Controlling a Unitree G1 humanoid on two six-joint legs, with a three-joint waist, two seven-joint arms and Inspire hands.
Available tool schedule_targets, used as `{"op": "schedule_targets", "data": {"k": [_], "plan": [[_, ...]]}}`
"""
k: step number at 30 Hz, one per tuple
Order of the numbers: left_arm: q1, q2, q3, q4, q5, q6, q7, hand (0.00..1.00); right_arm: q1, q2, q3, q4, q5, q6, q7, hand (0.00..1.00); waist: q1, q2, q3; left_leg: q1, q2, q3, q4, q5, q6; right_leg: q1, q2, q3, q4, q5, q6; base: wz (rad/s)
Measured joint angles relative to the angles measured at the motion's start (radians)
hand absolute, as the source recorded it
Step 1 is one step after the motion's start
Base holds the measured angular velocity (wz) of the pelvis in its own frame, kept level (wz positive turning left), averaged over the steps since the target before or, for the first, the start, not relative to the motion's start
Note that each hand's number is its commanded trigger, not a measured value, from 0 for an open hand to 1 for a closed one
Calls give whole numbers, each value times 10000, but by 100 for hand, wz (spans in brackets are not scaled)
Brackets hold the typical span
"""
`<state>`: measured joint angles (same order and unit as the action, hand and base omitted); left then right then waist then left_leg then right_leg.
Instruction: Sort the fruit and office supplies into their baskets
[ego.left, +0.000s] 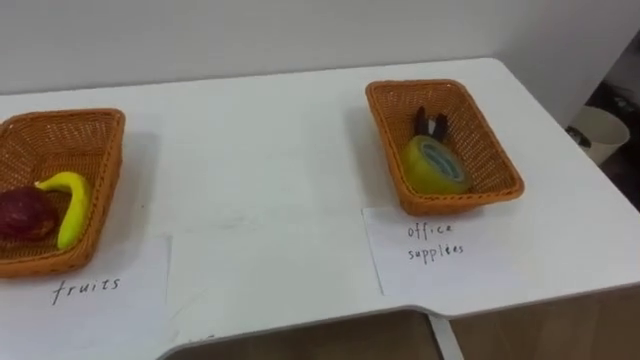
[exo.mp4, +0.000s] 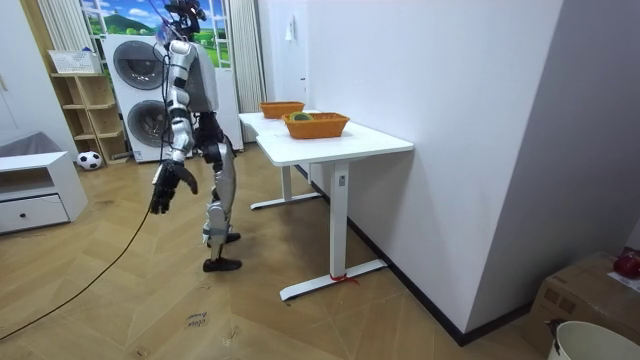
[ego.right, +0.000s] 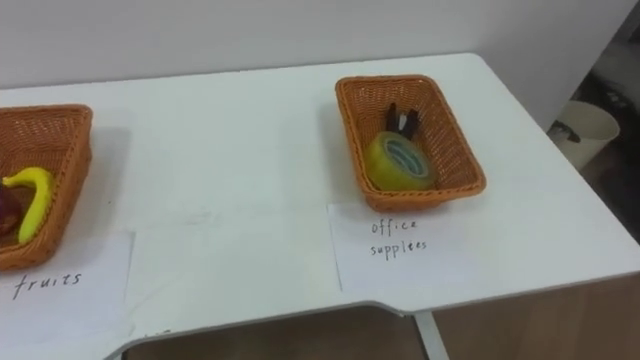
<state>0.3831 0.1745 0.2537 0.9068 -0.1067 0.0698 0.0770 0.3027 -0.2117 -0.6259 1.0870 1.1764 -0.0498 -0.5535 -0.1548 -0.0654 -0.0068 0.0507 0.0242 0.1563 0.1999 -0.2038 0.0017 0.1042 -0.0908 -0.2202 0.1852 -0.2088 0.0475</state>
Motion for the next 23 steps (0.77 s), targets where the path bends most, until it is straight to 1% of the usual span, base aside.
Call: {"op": "schedule_targets", "data": {"k": [2, 3, 4, 5, 6, 7, 8, 9, 10, 11, 12, 14, 16, 17, 18, 19, 21, 22, 23], "plan": [[19, -140, 5, 390, 141, 34, -9, 0, -105, 402, 470, 734, -386, 310, 984, 0, 57, 18, -4, 43, -37, -97, -7, -27, 15, 173, -27, -120, -2, -16, 29, 16], [6, -167, 3, 487, 191, 35, -10, 0, -86, 495, 639, 855, -585, 371, 1213, 0, 123, 40, 0, 100, -40, -98, 5, -34, 11, 176, -27, -110, -10, -19, 33, 5], [2, -233, -7, 640, 348, 46, -6, 0, -94, 638, 1051, 1081, -1151, 530, 1675, 0, 273, 90, 3, 184, -41, -100, 10, -79, 0, 265, -16, -56, -22, -21, 36, -3], [7, -294, -29, 761, 429, 55, 2, 0, -150, 666, 1595, 1284, -1721, 732, 2109, 0, 384, 165, 9, 240, -39, -174, 6, -119, -7, 357, -7, -36, -25, -24, 39, -4], [-31, -315, -35, 837, 509, 67, 7, 0, -205, 666, 1886, 1351, -1975, 799, 2328, 0, 456, 196, 11, 262, -39, -182, 2, -133, -7, 372, -6, -48, -27, -24, 40, 0], [-95, -349, -80, 897, 629, 129, 65, 0, -322, 659, 2448, 1438, -2740, 952, 2720, 0, 546, 260, 7, 300, -38, -202, 0, -163, -10, 385, -6, -96, -42, -27, 45, 7], [-145, -367, -265, 909, 732, 164, 140, 0, -426, 658, 2942, 1510, -3730, 994, 3128, 0, 550, 310, 12, 287, -39, -250, 7, -180, -13, 427, -7, -228, -77, -26, 46, 12], [-190, -373, -458, 963, 796, 192, 208, 0, -640, 656, 3468, 1487, -4606, 1066, 3529, 0, 643, 328, 18, 288, -48, -301, -15, -186, -20, 525, -3, -354, -183, -25, 47, 12], [-232, -375, -544, 966, 848, 211, 215, 0, -733, 657, 3770, 1484, -5153, 1105, 3715, 0, 724, 344, 15, 298, -38, -309, -17, -189, -25, 530, 4, -378, -176, -25, 46, 9], [-353, -381, -708, 961, 1059, 214, 214, 0, -921, 660, 4346, 1460, -6458, 1179, 4012, 0, 870, 355, 14, 304, -21, -316, -8, -194, -35, 543, 21, -418, -164, -25, 45, 6], [-437, -402, -740, 957, 1221, 218, 207, 0, -1002, 660, 4628, 1350, -7176, 1203, 4149, 0, 962, 362, 18, 287, -18, -332, -5, -194, -38, 539, 28, -437, -163, -25, 45, 5], [-835, -422, -1047, 956, 1591, 217, 215, 0, -1414, 599, 5540, 890, -9692, 1288, 4555, 0, 1363, 376, 56, 243, -12, -387, 23, -196, -46, 521, 37, -465, -176, -24, 43, 4], [-1067, -418, -1386, 943, 1638, 203, 214, 0, -1820, 569, 6131, 529, -10981, 1313, 4696, 0, 1575, 365, 60, 168, -22, -474, 70, -197, -45, 510, 24, -591, -170, -24, 43, 13], [-1221, -411, -1512, 941, 1641, 164, 229, 0, -2100, 569, 6492, 448, -11330, 1291, 4775, 0, 1646, 315, 85, 108, -38, -530, 106, -196, -44, 504, 17, -670, -179, -24, 43, 24], [-1298, -390, -1538, 940, 1667, 132, 274, 0, -2382, 604, 6659, 443, -11445, 1281, 4907, 0, 1707, 288, 109, 80, -41, -587, 185, -195, -45, 526, 17, -757, -186, -24, 43, 22], [-1296, -389, -1545, 940, 1675, 123, 288, 0, -2492, 619, 6723, 427, -11463, 1251, 4971, 0, 1722, 283, 110, 59, -44, -625, 209, -196, -45, 534, 17, -809, -187, -24, 43, 22], [-1290, -391, -1572, 934, 1695, 105, 297, 0, -2578, 631, 6831, 321, -11477, 1072, 5161, 0, 1784, 265, 108, -27, -65, -763, 228, -196, -44, 535, 17, -876, -185, -23, 44, 23], [-1297, -389, -1572, 928, 1789, 97, 313, 0, -2583, 641, 6837, 307, -11471, 995, 5265, 0, 1807, 293, 101, -64, -73, -845, 241, -195, -43, 554, 18, -884, -183, -23, 44, 26], [-1294, -393, -1574, 891, 1876, 94, 346, 0, -2547, 646, 6851, 339, -11456, 943, 5332, 0, 1812, 214, 120, -70, -93, -925, 246, -194, -42, 579, 14, -878, -183, -23, 45, 20]]}}
